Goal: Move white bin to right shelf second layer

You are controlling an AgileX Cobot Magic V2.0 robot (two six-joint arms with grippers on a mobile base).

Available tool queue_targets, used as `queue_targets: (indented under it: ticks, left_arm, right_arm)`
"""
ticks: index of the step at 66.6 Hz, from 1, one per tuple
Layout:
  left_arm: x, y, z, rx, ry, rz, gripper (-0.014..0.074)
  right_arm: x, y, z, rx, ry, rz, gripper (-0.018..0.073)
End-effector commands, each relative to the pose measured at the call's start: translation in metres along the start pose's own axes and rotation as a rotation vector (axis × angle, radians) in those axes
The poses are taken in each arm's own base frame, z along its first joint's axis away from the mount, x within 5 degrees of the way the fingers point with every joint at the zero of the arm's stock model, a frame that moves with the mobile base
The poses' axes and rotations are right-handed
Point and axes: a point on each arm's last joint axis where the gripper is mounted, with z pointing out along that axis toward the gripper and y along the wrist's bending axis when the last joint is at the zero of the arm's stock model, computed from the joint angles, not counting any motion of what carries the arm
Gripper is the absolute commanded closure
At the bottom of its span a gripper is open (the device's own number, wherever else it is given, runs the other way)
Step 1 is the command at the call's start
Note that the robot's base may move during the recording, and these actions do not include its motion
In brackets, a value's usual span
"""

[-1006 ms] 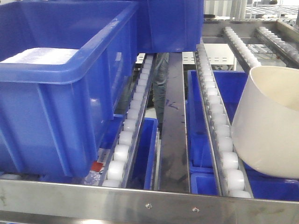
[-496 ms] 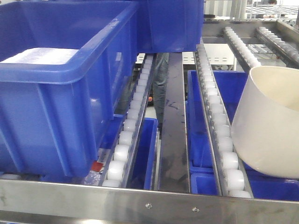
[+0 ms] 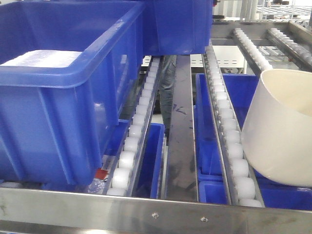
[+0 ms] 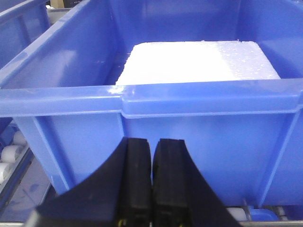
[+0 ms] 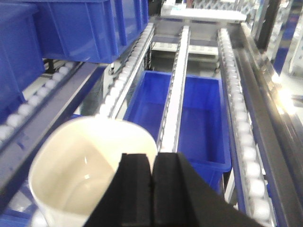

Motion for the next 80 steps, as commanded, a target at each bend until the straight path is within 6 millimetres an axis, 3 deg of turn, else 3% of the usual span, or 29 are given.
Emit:
queue_targets:
  ticks: [1,13,54,80]
  left_arm:
    - [0.004,0.0,0.001,0.002,-0.064,-0.005,0.0512]
    - [0.004,0.0,0.001,0.002,-0.064,-0.005,0.0512]
    - [0.004,0.0,0.001,0.002,-0.064,-0.005,0.0512]
    - [0.004,0.0,0.001,0.002,-0.064,-0.005,0.0512]
  right_arm:
    - [-0.004,-0.002,-0.003,0.019,-0.133,0.0,0.0535]
    - [0.026,-0.004,-0.003,0.039,-0.239,0.052,0.0535]
    - [0.036,-0.002,-0.001,0.019,-0.123,0.069,0.0535]
    - [0.032,-0.003,-0.002,0.026,-0.166,0.069,0.0535]
